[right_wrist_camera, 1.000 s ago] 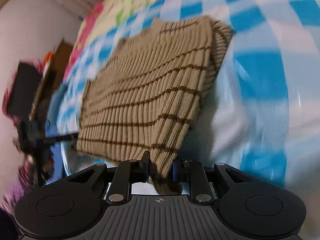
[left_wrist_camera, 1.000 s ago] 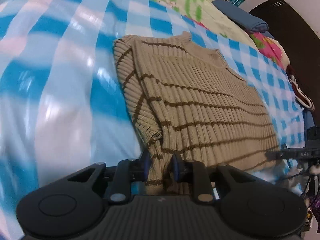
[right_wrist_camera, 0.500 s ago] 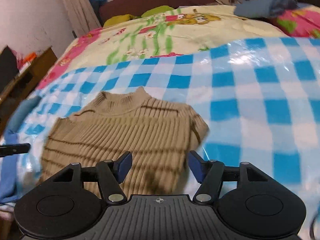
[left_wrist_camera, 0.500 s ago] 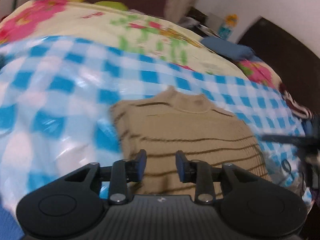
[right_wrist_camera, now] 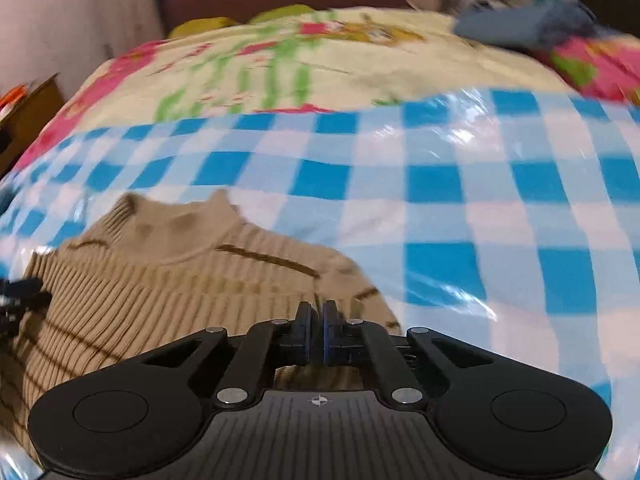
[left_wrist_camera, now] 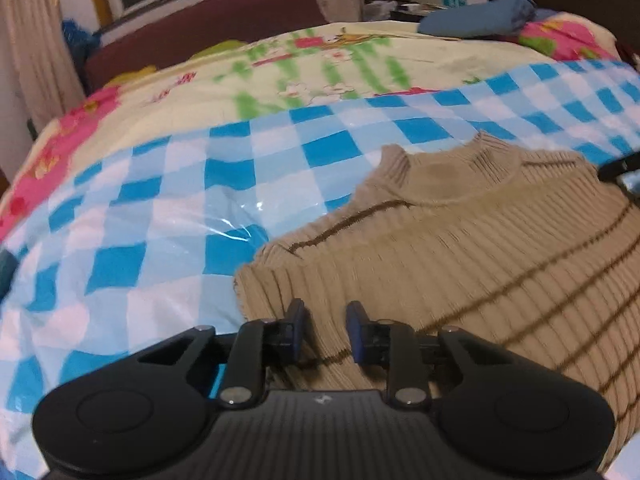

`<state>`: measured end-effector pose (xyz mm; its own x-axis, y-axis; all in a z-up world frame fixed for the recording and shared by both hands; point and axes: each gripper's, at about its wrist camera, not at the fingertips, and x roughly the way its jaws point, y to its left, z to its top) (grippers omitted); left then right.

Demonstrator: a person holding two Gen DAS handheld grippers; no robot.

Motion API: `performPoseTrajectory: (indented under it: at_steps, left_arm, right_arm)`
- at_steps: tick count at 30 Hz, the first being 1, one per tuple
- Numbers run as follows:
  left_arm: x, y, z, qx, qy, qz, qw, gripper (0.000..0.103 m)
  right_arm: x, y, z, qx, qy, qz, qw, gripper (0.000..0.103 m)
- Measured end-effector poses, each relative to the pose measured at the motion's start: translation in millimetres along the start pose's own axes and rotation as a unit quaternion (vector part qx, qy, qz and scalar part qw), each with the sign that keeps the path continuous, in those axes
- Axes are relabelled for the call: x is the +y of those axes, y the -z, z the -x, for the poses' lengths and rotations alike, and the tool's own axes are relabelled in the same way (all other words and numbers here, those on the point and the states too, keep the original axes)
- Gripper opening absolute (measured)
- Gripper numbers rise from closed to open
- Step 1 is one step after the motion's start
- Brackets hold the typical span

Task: Fold small clothes

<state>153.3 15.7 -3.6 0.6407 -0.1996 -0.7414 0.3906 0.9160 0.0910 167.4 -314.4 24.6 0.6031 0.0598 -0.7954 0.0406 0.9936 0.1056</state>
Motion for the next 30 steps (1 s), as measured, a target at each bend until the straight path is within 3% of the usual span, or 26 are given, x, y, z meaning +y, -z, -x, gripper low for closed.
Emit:
performPoseTrajectory:
  at_steps: [3,5,8,10,14,16,18,24,28,30]
  left_arm:
    - [4,1,5,-0.007,0.021,0.023,0.9995,0.031]
    - [6,2,11,-0.010,0.022,0.035,0.9991,0.031]
    - [10,4,16,-0.011,0.033,0.058,0.9977,0.031]
    - [11,5,22,-0.016,0.040,0.062,0.9971,0.031]
    - [14,10,30,-0.024,0.056,0.064,0.9960,0.032]
    - [14,12,29,-0.022,0.063,0.065,0.9956,0.032]
    - [15,13,29,-0.022,0.068,0.067,0.9952,0.032]
    - [14,7,34,-0.045,0.086,0.084,0.9918,0.032]
    - [13,3,42,-0.069,0.087,0.085,0.9902,0.034]
    - [8,4,41,-0.076,0.083,0.077,0.9907,0.036]
  right_arm:
    - [28,0,30,-0.042,-0.003,0.040,0.998,0.016]
    - [55,-1,40,-0.060,-0.017,0.072,0.995,0.025]
    - [86,-2,22,-0.014,-0.096,0.059,0.994,0.026]
    - [101,0,1,0.017,-0.121,0.039,0.992,0.026]
    - [111,6,-38,0.067,-0.143,-0.031,0.987,0.044]
    - [114,9,-43,0.057,-0.137,-0.036,0.988,0.038]
    - [111,7,-42,0.050,-0.134,-0.041,0.989,0.007]
    - [114,-6,-21,0.010,-0.150,-0.021,0.988,0.004]
    - [111,-21,-4,-0.052,-0.159,-0.042,0.985,0.000]
    - [109,-28,-7,-0.063,-0.154,-0.054,0.985,0.000]
